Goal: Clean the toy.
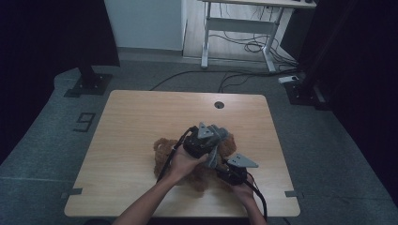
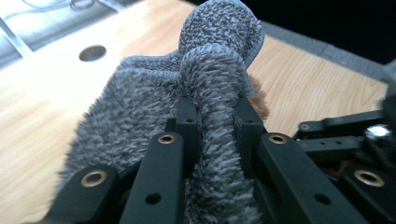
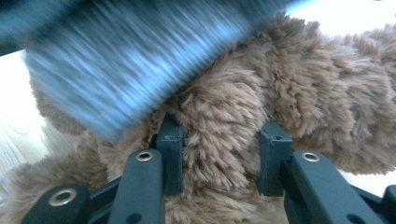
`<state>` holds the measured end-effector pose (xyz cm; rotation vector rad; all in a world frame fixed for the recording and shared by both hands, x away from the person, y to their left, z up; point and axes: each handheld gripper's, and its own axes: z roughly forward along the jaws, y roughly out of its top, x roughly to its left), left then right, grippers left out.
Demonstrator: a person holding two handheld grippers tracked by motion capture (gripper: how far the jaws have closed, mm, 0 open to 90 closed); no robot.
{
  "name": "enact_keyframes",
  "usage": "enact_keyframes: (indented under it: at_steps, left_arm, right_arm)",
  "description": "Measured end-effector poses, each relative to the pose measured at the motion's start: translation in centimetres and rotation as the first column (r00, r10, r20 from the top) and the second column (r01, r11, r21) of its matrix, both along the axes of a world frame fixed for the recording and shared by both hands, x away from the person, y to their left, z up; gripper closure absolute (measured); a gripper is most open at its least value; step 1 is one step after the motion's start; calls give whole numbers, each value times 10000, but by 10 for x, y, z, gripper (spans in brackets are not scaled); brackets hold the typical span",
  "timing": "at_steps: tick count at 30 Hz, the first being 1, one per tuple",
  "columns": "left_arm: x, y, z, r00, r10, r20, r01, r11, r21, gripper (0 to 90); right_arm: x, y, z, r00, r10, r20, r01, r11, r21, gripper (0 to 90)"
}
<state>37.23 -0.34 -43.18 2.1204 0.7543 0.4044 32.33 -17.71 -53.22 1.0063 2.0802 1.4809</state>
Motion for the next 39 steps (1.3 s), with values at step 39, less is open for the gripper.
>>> enact_keyframes:
  at_steps: [39]
  left_arm:
    - [-3,188,-58,9367,3425,-726,-3448,9384,-225,773]
  right_arm:
    - [0,2,-1,9999,-89,-90,89,10000,25,611]
